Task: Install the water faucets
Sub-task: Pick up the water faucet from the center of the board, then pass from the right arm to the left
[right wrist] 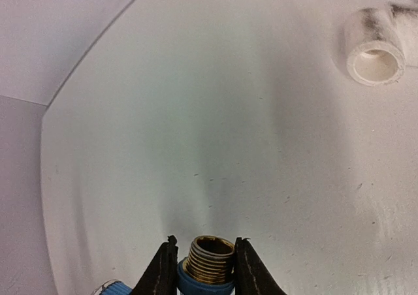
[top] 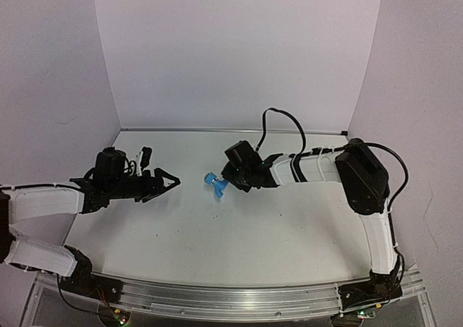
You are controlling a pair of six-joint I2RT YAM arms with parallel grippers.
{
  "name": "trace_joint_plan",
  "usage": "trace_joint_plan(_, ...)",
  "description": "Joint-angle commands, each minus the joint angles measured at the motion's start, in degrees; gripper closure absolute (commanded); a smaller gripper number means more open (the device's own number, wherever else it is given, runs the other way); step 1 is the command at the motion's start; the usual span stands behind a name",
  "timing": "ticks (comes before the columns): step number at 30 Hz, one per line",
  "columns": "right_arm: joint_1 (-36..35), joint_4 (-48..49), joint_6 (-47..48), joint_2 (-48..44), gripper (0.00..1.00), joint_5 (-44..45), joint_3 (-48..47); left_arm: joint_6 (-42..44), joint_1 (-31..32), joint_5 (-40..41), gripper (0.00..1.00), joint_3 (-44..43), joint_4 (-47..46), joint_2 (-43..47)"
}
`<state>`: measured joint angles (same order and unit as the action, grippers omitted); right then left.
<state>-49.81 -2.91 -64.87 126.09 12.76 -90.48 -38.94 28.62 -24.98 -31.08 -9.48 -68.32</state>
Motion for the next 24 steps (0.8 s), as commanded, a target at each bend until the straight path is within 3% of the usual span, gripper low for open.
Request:
trace_joint_plan(1, -1.01, 7.27, 0.19, -8.36, 1.00, -1.53, 2.04, 3.74, 1.62, -6.49, 0.19, -6.20, -10.97, -8.57)
trace_joint_plan(8, -1.30, 8.45, -2.55, -11.46, 1.00, -4.58, 2.86, 5.47, 6.19, -4.15, 0.21, -12.38, -21.89, -20.25)
trace_joint_plan(13, -2.07, 8.45, -2.80, -12.49, 1.00, -5.96, 3.40, 6.15, 9.78, 0.74, 0.20, -16.40, -22.78, -24.52)
trace_joint_plan(16, -2.87, 8.60, -2.70, -13.69, 1.00, -4.30, 4.51, 4.28, 10.95, 6.27, 0.26, -16.29, -23.80, -25.02)
trace_joint_plan(19, -3.39, 9.21, -3.57, -14.47, 1.00, -3.07, 5.33, 2.08, 12.16, 12.49, 0.41, -16.12, -24.03, -25.39)
trace_joint_plan(24, -4.66, 10.38, -4.87, -14.97, 1.00, -1.40, 5.78, -0.74, 13.86, 18.11, 0.53, -16.58, -25.37, -26.46)
